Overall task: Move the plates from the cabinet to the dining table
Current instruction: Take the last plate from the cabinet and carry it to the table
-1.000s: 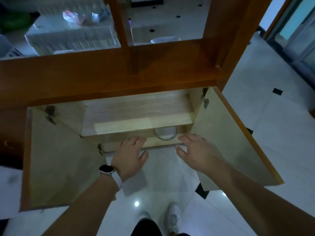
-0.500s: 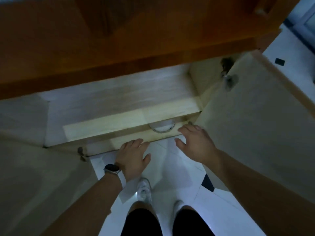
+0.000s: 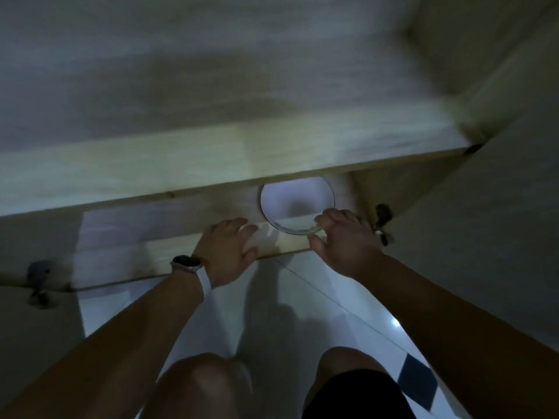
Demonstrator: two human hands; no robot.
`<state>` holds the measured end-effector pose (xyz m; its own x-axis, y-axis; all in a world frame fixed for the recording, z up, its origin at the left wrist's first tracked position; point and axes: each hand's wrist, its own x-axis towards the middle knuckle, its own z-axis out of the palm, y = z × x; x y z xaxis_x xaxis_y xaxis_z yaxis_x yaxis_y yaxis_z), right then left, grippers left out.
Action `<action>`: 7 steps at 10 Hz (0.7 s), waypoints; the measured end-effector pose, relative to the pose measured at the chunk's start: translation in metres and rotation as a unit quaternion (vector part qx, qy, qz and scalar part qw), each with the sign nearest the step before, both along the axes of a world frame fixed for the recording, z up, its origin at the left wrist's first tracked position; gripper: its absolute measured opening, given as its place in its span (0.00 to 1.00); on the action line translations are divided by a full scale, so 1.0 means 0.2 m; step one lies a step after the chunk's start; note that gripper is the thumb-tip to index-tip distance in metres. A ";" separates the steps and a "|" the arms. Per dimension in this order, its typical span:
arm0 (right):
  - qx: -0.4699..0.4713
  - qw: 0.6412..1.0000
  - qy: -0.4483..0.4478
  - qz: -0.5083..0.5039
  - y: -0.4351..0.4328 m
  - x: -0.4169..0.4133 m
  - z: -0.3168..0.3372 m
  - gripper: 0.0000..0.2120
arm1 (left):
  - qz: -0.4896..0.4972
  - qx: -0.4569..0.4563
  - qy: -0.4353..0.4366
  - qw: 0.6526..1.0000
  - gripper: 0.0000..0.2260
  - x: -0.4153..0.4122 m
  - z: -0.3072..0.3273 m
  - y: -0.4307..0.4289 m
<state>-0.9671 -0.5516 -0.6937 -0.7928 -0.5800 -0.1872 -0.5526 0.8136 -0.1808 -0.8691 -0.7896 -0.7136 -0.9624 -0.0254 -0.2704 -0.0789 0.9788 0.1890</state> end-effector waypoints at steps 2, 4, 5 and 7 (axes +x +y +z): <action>-0.008 0.999 0.003 -0.038 -0.01 -0.19 -0.34 0.26 | 0.033 0.007 0.044 0.998 0.33 -0.23 -0.26 -0.04; -0.057 0.981 -0.051 -0.177 -0.03 -0.40 -0.54 0.28 | 0.101 0.158 0.000 0.982 0.26 -0.40 -0.43 0.01; -0.101 0.968 -0.067 -0.218 -0.04 -0.48 -0.60 0.29 | 0.233 0.204 0.047 0.950 0.21 -0.51 -0.54 -0.01; -0.171 0.938 -0.122 -0.276 -0.06 -0.53 -0.71 0.23 | 0.320 0.315 0.058 0.892 0.14 -0.63 -0.69 0.00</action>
<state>-1.0738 -0.5637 -0.8352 -0.9475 -0.1523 -0.2812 0.0287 0.8352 -0.5491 -0.9949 -0.7891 -0.8509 -0.8283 -0.4571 -0.3240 -0.5267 0.4378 0.7287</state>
